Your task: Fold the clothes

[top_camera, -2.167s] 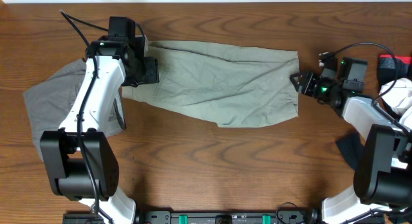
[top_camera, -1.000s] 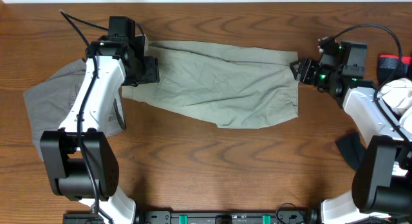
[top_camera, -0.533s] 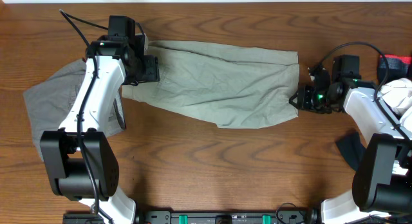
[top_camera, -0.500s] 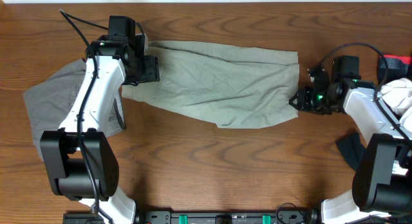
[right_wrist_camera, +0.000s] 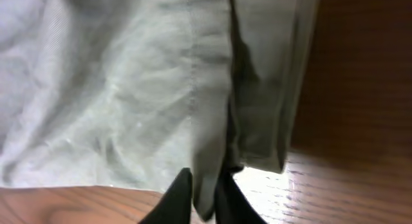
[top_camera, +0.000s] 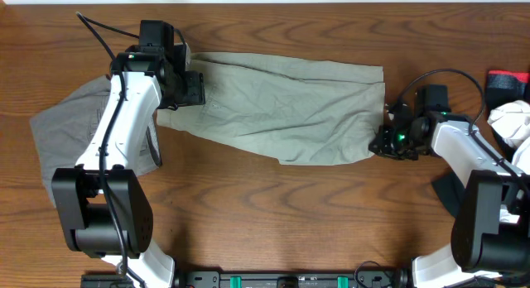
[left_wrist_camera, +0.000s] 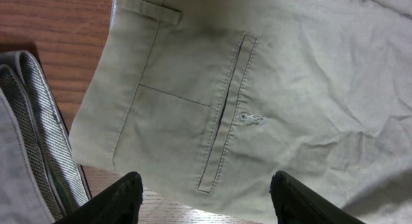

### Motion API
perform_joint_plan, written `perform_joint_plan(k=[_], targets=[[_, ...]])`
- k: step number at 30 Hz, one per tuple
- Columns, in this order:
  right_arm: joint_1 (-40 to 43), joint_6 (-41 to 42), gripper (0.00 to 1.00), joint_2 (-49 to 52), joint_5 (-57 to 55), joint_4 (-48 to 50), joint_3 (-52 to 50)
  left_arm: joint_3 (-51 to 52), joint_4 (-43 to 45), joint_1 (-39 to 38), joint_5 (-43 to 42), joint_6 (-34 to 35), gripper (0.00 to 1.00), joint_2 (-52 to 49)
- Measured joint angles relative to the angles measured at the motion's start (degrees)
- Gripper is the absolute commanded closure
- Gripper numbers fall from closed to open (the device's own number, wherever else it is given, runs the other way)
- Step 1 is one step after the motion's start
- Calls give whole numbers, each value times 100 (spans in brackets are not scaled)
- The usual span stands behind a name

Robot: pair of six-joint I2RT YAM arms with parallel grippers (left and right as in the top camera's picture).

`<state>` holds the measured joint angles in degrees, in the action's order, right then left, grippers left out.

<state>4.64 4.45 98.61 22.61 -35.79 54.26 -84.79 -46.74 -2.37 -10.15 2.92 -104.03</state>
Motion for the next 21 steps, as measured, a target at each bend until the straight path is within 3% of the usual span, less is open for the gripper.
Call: perform_joint_plan(k=[6,12,14,17,19,21], targets=[[55,11,98,-146,-369,-426,-2,2,-13,0,0,0,34,0],[284,221,95,-973,-828,-1187,0,0,2,0,0,0,34,0],[295,304,91,-1084,-916,-1309,0,0,33,0,0,0,34,0],[295,435,69,-1082,-1003,-1311,-2,0,59,0,0,0,34,0],[295,476,65,-1082,-1095,-1283,-2,0,59,0,0,0,30,0],[295,588,67,-1082,-1246,-1241,-2,2,57,0,-2,-9,29,0]])
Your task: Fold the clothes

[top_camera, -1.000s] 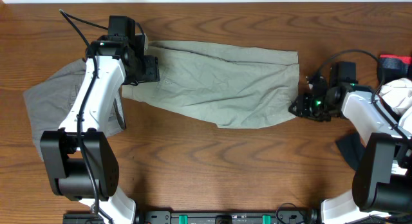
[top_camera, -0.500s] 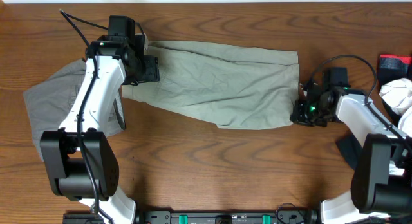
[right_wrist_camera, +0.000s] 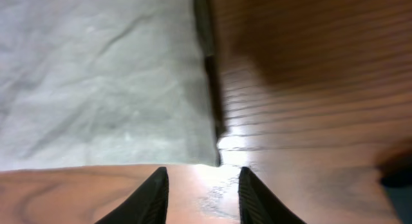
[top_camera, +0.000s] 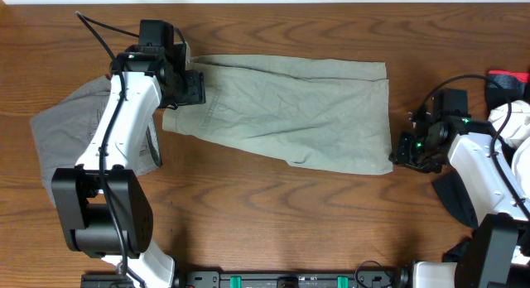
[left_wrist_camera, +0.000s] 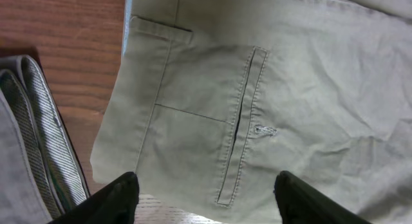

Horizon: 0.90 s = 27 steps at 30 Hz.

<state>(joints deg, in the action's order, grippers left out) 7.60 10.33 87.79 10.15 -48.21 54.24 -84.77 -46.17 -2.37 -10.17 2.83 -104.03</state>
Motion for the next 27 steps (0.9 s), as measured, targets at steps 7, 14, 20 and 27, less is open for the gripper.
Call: perform_joint_plan(k=[7,14,20,27], targets=[[0,-63,58,0,623,1537,-4,2,321,-2,-2,-7,28,0],[-114,-66,66,201,1298,2914,0,0,964,-103,-404,-540,59,-186],[-385,101,89,1272,1506,3724,2,0,907,-291,-1102,-1327,94,-968],[-374,186,99,2221,1757,3923,122,2,741,-409,-962,-1635,94,-1674]])
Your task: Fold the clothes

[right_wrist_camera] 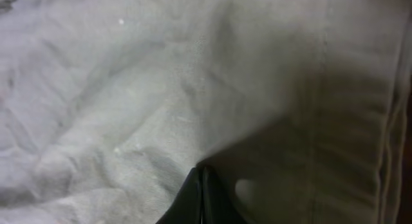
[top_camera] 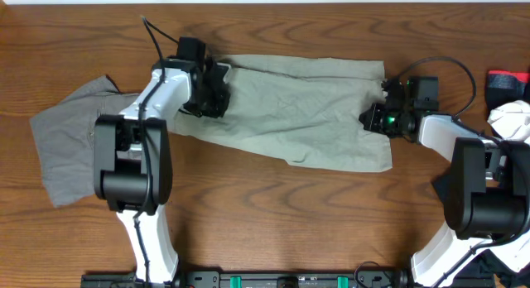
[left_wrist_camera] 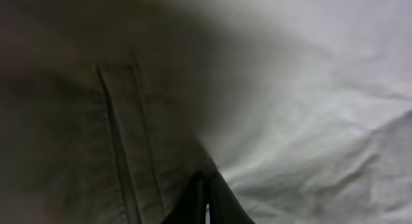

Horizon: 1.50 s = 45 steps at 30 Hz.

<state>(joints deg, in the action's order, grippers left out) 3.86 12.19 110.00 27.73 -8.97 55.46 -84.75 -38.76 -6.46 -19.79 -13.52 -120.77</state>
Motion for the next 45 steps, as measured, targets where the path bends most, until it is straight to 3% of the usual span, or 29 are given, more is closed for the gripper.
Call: perform_joint_plan(k=[5,9,12,15,17,22,24,30,39,45], targets=[[79,190,98,81,-7,-306,166,-11,-57,17,332,291,94,-83],[400,232,98,85,-9,-378,192,-13,-149,20,310,446,83,-55],[682,225,99,85,-15,-431,234,-13,-339,26,302,516,72,46],[953,122,99,85,-109,-643,380,-13,-520,109,339,555,49,326],[1137,-9,97,83,-107,-782,455,-13,-579,170,264,590,43,693],[1325,-415,96,-120,651,-997,479,-48,-553,184,-308,619,44,1818],[1213,-533,96,-442,1178,-990,481,-107,-474,101,-540,627,50,2050],[409,-678,98,-920,2000,-938,595,-118,151,-455,-1421,693,59,1705],[-1283,1088,98,-109,1294,37,592,-94,1421,-1283,-1727,1915,71,205],[-1567,2280,98,844,673,1292,584,-42,1600,-1325,-1189,2409,71,-439]])
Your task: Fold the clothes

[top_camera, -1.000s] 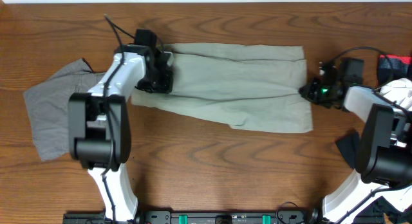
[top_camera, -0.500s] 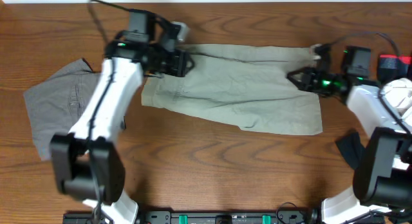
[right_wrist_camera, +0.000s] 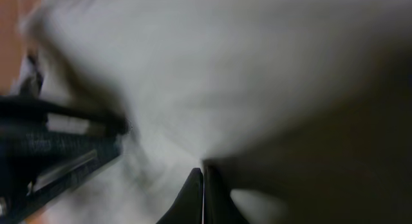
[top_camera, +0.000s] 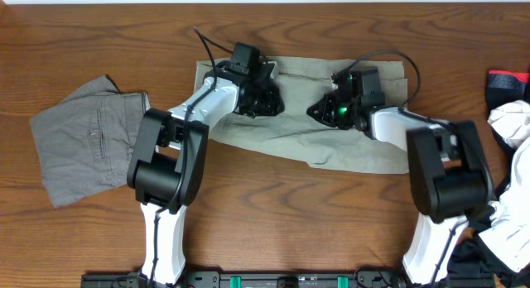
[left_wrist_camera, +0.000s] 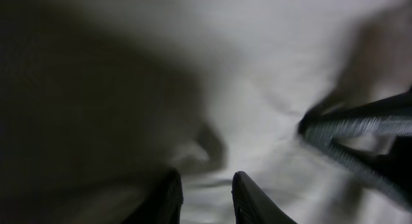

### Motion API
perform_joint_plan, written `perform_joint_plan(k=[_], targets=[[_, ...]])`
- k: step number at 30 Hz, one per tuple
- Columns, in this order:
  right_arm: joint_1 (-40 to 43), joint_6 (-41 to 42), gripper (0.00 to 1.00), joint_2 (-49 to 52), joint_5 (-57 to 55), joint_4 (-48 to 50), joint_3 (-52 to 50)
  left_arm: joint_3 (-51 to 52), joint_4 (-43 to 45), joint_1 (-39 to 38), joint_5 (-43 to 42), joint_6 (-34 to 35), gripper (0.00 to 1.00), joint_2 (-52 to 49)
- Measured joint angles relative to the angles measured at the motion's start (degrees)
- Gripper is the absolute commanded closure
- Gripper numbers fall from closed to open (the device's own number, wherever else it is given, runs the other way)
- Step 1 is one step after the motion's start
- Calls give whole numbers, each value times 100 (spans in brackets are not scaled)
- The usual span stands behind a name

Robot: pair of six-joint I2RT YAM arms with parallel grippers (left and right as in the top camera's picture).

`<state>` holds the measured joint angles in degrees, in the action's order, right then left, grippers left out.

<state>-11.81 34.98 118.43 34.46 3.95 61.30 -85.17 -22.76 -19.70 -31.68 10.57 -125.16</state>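
Observation:
Khaki trousers (top_camera: 348,151) lie across the middle of the table, with both ends drawn in over the centre. My left gripper (top_camera: 267,102) is on the trousers left of centre. In the left wrist view its gripper (left_wrist_camera: 207,198) is open, with a narrow gap and pale cloth (left_wrist_camera: 257,76) under it. My right gripper (top_camera: 325,112) faces it from the right. The right wrist view shows that gripper (right_wrist_camera: 203,192) shut on a pinch of trouser cloth (right_wrist_camera: 193,69). The two grippers stand close together.
Folded grey shorts (top_camera: 83,143) lie at the left of the table. At the right edge sit a red and black item (top_camera: 507,81) and a white cloth (top_camera: 509,122). Arm cables arch over the trousers' top edge.
Both grippers have moved inward from the trousers' ends to near the centre, and cloth has come with them. The left gripper, shut then, now has its jaws apart. The right stays shut.
The right gripper held the leg hem while the left hovered open over the waist pocket. Then the right was open off the hem's corner. Then both were shut on the trousers at opposite ends. Now they meet near the middle, ends folded in.

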Motion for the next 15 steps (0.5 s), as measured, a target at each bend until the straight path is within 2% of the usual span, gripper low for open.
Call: perform_joint_plan(k=[5,8,15], targets=[[247,804,99,358,153,850,55,-31,-122,13,516,46,70,44],[525,999,99,409,243,907,83,-85,-385,48,756,-4,70,74],[2041,1034,99,424,538,769,90,-129,-968,476,1108,-162,70,155]])
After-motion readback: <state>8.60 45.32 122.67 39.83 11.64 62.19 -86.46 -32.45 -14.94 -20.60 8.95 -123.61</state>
